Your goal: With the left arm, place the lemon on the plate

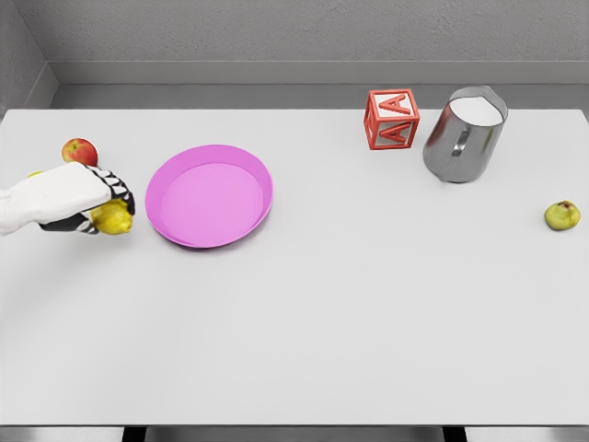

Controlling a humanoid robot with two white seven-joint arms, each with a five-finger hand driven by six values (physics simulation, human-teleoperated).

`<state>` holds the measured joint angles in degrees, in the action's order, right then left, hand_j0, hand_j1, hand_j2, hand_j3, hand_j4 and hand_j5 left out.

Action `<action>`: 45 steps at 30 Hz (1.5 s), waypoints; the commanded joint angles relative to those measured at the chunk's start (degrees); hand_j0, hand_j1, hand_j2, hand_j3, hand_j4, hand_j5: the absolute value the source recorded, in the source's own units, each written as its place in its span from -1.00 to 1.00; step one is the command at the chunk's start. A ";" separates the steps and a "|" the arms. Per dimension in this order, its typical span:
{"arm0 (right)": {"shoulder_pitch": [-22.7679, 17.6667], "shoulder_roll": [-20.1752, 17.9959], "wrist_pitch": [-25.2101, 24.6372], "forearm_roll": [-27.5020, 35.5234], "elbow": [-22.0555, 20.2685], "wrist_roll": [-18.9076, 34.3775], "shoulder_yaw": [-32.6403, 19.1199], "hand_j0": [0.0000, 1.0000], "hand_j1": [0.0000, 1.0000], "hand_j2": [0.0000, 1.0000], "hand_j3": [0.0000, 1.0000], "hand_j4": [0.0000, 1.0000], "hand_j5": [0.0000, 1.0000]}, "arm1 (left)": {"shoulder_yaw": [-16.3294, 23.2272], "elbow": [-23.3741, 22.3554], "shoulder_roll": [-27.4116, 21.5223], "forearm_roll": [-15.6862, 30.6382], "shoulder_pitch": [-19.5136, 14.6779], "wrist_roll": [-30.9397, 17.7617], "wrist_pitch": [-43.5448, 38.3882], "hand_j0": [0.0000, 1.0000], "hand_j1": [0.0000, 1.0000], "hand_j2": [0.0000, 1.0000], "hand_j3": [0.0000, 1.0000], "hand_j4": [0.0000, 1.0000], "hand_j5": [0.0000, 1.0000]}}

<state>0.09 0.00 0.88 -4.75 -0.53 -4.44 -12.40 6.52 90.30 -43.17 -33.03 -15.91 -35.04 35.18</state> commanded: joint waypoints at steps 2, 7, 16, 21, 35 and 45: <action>0.00 0.00 0.00 0.00 0.00 -0.04 0.00 1.00 1.00 1.00 1.00 1.00 1.00 | -0.02 0.49 1.07 0.33 -0.18 0.04 -0.18 -0.07 -0.07 -0.07 -0.07 -0.07 -0.07; 0.00 0.00 0.00 0.00 0.00 0.04 0.00 1.00 1.00 1.00 1.00 1.00 1.00 | 0.07 0.41 2.39 -0.11 -1.14 0.04 -0.18 -0.07 -0.07 -0.07 -0.07 -0.07 -0.07; 0.00 0.00 0.00 0.00 0.00 0.04 0.00 1.00 1.00 1.00 1.00 1.00 1.00 | 0.07 -0.03 5.38 -0.37 -2.55 0.04 -0.18 -0.08 -0.08 -0.08 -0.08 -0.08 -0.08; 0.00 0.00 0.00 0.00 0.00 0.04 0.00 1.00 1.00 1.00 1.00 1.00 1.00 | -0.02 -0.12 6.52 -0.37 -2.99 0.04 -0.18 -0.08 -0.08 -0.08 -0.08 -0.08 -0.08; 0.00 0.00 0.00 0.00 0.00 -0.04 0.00 1.00 1.00 1.00 1.00 1.00 1.00 | 0.33 -0.12 13.02 -2.13 -4.40 0.04 -0.18 -0.07 -0.07 -0.07 -0.07 -0.07 -0.07; 0.00 0.00 0.00 0.00 0.00 -0.04 0.00 1.00 1.00 1.00 1.00 1.00 1.00 | -0.45 0.14 11.62 -1.34 -5.36 0.04 -0.18 1.00 1.00 1.00 1.00 1.00 1.00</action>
<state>0.09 0.00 0.88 -4.75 -0.53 -4.43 -12.39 6.87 90.13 -30.03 -35.03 -20.74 -35.04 35.19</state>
